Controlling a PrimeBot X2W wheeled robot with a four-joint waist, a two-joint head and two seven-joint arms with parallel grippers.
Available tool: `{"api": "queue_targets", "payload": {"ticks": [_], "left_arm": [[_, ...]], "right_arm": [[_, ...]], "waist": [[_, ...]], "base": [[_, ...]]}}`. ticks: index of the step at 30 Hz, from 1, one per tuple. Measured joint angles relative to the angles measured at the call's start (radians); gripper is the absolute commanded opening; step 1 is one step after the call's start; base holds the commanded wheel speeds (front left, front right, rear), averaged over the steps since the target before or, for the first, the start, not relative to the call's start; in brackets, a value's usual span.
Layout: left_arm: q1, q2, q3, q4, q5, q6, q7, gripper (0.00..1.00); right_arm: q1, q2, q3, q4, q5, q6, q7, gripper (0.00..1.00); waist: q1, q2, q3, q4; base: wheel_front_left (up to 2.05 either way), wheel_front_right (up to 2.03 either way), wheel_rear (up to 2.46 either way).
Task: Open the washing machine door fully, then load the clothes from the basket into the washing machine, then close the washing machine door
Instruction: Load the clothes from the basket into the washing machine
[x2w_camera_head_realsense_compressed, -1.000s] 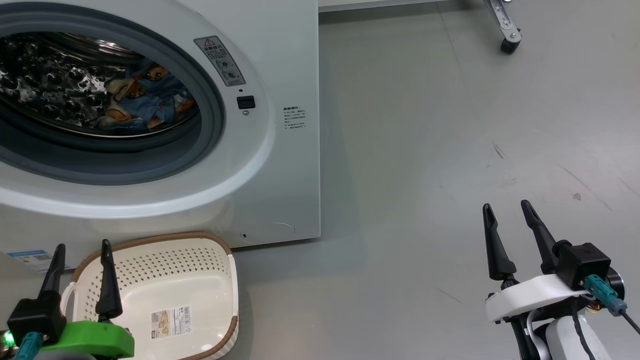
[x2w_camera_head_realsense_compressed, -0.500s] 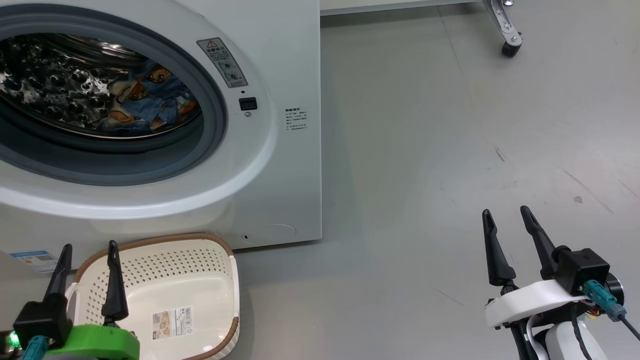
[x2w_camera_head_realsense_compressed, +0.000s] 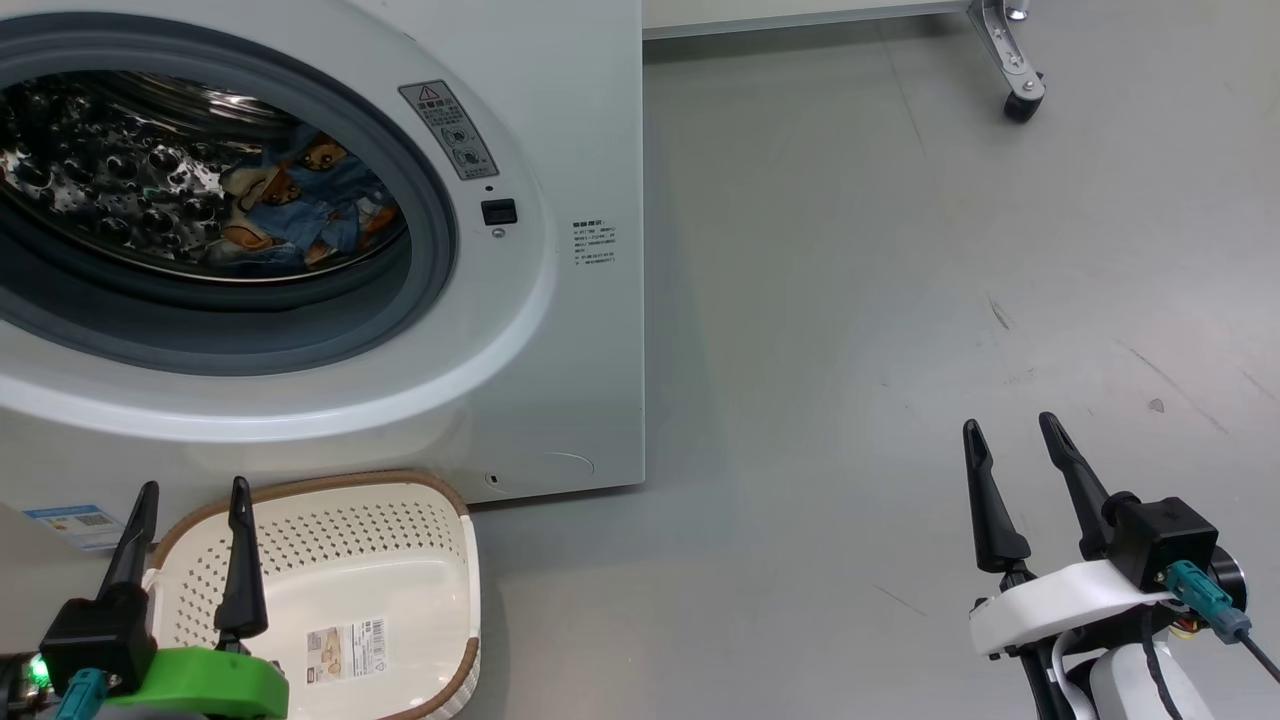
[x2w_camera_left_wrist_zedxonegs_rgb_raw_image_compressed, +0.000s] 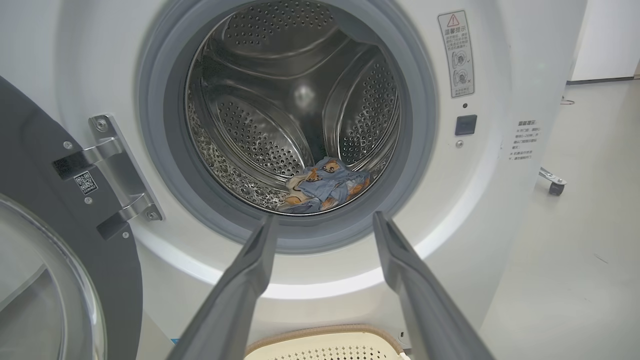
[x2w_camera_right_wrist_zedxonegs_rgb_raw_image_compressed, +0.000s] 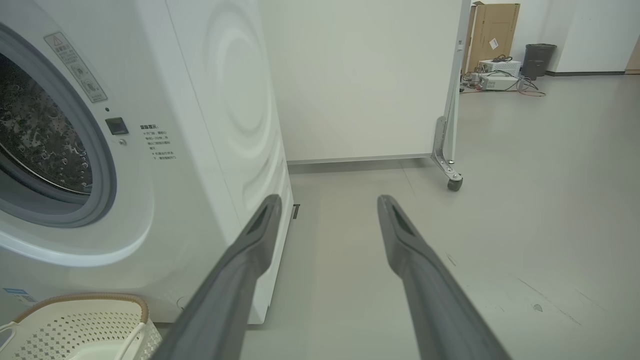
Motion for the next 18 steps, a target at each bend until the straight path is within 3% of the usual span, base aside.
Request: {"api": "queue_targets", "payload": {"ticks": [18], "left_arm": [[0.017,0.004,-0.021,0.002,0.004,0.0,0.0,1.0]], "right_arm": [[0.001,0.0,-0.002,0.0,0.0,0.0,0.0,1.0]], "waist": [[0.0,0.0,-0.004,0.005]], "base": [[0.0,0.0,0.0]]}}
